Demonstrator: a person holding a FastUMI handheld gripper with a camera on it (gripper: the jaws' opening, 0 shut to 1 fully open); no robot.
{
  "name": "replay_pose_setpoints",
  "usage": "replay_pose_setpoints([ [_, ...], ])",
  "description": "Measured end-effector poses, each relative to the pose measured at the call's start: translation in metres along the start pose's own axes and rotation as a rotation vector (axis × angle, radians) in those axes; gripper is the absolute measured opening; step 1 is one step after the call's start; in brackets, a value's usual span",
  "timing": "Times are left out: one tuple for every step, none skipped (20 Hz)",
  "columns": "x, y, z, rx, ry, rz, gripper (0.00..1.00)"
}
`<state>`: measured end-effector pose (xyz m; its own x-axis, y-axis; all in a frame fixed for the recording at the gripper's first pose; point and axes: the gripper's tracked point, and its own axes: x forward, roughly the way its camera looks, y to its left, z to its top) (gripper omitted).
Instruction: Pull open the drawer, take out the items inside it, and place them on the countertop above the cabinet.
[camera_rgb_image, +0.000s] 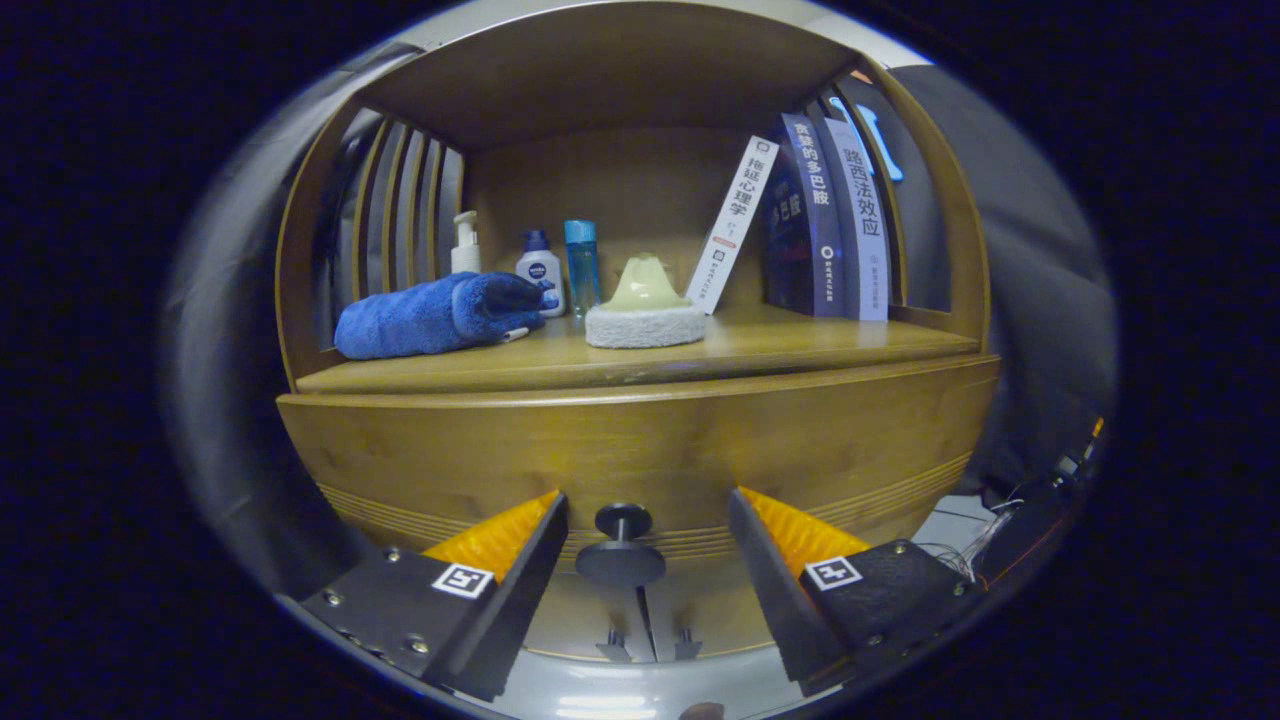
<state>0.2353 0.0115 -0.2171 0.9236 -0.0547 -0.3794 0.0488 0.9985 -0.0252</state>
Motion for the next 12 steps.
replay_pose_setpoints([
  [-0.005, 0.006, -0.007, 0.002, 0.041, 0.026, 0.99],
  [-0.008, 0.012, -0.006, 0.004, 0.044, 0.042, 1.0],
  [-0.015, 0.015, 0.001, -0.008, 0.028, 0.044, 1.0],
  [-0.023, 0.014, 0.008, -0.026, 0.009, 0.04, 0.99],
  [-0.032, 0.015, 0.014, -0.041, -0.005, 0.042, 0.99],
  [-0.043, 0.017, 0.02, -0.049, -0.012, 0.042, 0.99],
  [-0.057, 0.017, 0.025, -0.052, -0.02, 0.039, 0.99],
  [-0.072, 0.018, 0.031, -0.048, -0.031, 0.037, 0.99],
  [-0.085, 0.017, 0.042, -0.041, -0.048, 0.031, 0.99],
  [-0.097, 0.015, 0.049, -0.034, -0.06, 0.017, 0.99],
  [-0.11, 0.01, 0.057, -0.029, -0.072, -0.009, 0.99],
  [-0.12, 0.007, 0.058, -0.022, -0.089, -0.03, 0.99],
])
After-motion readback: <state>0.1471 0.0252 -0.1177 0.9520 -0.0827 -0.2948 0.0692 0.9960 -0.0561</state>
